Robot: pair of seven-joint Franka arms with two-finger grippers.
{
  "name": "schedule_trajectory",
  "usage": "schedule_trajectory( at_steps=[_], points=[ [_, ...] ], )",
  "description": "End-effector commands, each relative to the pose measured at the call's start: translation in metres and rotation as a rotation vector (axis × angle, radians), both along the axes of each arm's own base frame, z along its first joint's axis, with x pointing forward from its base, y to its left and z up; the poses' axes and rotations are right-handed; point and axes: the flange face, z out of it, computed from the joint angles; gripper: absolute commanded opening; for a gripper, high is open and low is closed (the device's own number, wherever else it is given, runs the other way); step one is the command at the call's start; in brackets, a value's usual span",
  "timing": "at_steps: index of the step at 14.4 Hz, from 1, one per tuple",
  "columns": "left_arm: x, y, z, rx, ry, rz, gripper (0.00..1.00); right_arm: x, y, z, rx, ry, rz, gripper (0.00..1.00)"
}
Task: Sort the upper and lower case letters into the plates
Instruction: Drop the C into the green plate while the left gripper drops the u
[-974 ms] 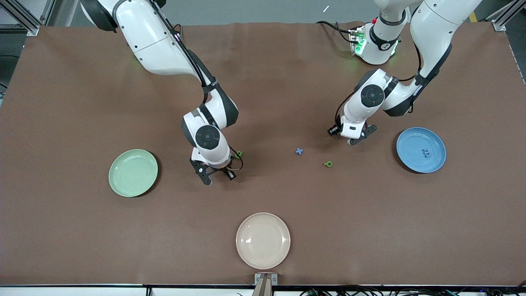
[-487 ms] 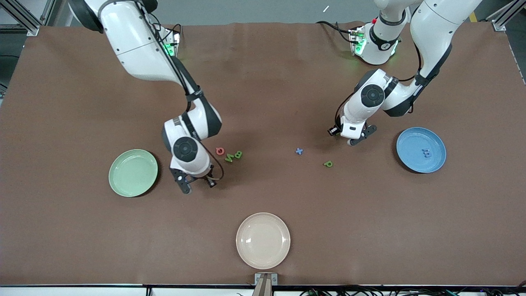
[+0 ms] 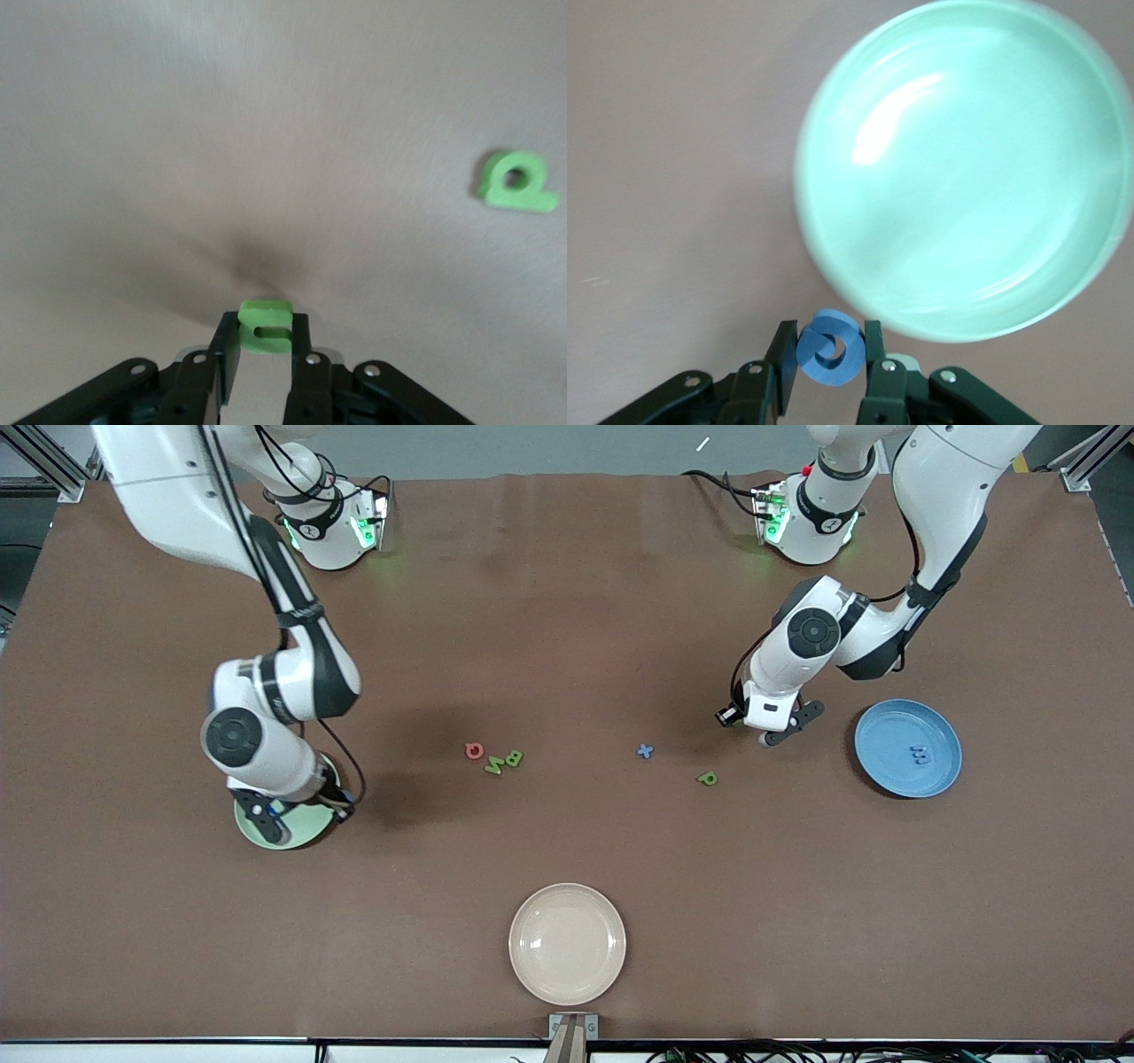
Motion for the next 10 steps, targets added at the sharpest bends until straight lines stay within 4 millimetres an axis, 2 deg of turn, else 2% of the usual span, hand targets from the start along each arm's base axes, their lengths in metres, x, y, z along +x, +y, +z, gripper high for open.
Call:
schedule_trajectory(
  at_steps=[1,3,4,8,9,10],
  points=[
    [0.014,0.027,0.032,0.096,-0.013,-0.098,0.15,-0.042,-0.043,-0.025,0.01,-0.046,0.049,0.0],
    [0.026,0.057,0.044,0.121,-0.009,-0.172,0.15,-0.042,-0.062,-0.034,0.011,-0.074,0.06,0.0],
    [0.031,0.078,0.049,0.127,-0.012,-0.205,0.14,-0.043,-0.069,-0.041,0.009,-0.065,0.048,0.0],
    [0.034,0.161,0.049,0.134,0.024,-0.354,0.14,-0.043,-0.083,-0.064,0.007,-0.055,0.025,0.04],
    [0.034,0.183,0.049,0.128,0.032,-0.394,0.14,-0.043,-0.083,-0.067,0.006,-0.05,0.025,0.11],
    [0.035,0.202,0.049,0.123,0.038,-0.429,0.14,-0.041,-0.083,-0.067,0.006,-0.051,0.028,0.35]
  ],
)
